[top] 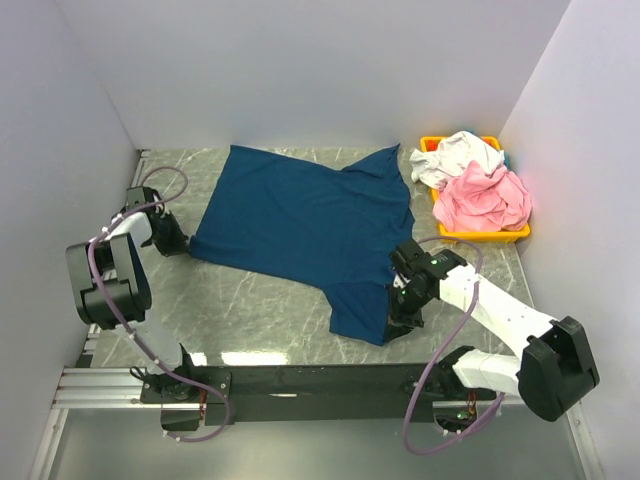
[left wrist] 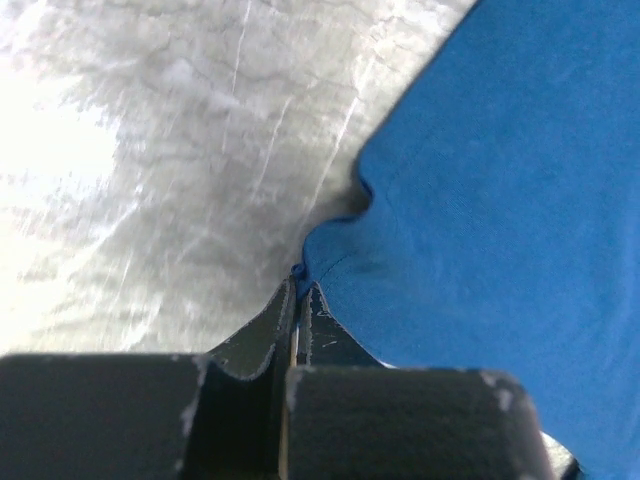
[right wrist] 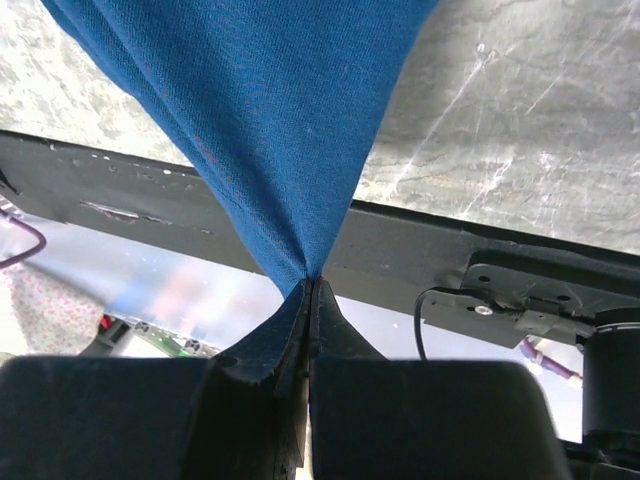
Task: Fold and stack the t-shirts
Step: Flatten the tshirt out, then fold the tshirt
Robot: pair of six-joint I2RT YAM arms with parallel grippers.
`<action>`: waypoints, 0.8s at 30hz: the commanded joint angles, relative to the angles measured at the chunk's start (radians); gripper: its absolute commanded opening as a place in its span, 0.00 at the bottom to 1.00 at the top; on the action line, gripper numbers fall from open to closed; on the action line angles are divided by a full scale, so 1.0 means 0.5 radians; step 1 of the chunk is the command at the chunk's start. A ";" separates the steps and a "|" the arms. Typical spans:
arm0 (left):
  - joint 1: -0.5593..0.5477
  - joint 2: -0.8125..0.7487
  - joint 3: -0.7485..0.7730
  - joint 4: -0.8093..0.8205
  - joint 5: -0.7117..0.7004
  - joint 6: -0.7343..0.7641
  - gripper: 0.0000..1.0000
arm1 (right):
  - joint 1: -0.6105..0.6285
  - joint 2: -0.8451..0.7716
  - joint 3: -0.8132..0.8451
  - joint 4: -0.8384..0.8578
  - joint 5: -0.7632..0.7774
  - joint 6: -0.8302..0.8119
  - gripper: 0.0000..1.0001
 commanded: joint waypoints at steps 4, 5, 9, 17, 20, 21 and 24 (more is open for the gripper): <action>0.001 -0.285 -0.011 -0.126 -0.072 -0.062 0.00 | 0.014 -0.009 0.208 -0.053 -0.040 0.110 0.00; 0.004 -0.304 -0.014 -0.154 -0.103 -0.052 0.00 | 0.017 0.003 0.233 -0.056 -0.055 0.113 0.00; 0.004 -0.399 -0.024 -0.227 -0.158 -0.046 0.00 | 0.017 0.025 0.334 -0.160 -0.040 0.085 0.00; 0.007 -0.543 -0.082 -0.271 -0.211 -0.071 0.00 | -0.001 0.056 0.524 -0.329 0.037 0.048 0.00; 0.004 -0.488 -0.042 -0.264 -0.177 -0.086 0.00 | -0.051 0.132 0.592 -0.296 0.064 0.002 0.00; -0.002 -0.470 -0.018 -0.258 -0.162 -0.092 0.00 | -0.093 0.178 0.628 -0.287 0.071 -0.022 0.00; -0.030 -0.393 0.071 -0.240 -0.131 -0.120 0.00 | -0.197 0.270 0.742 -0.271 0.095 -0.080 0.00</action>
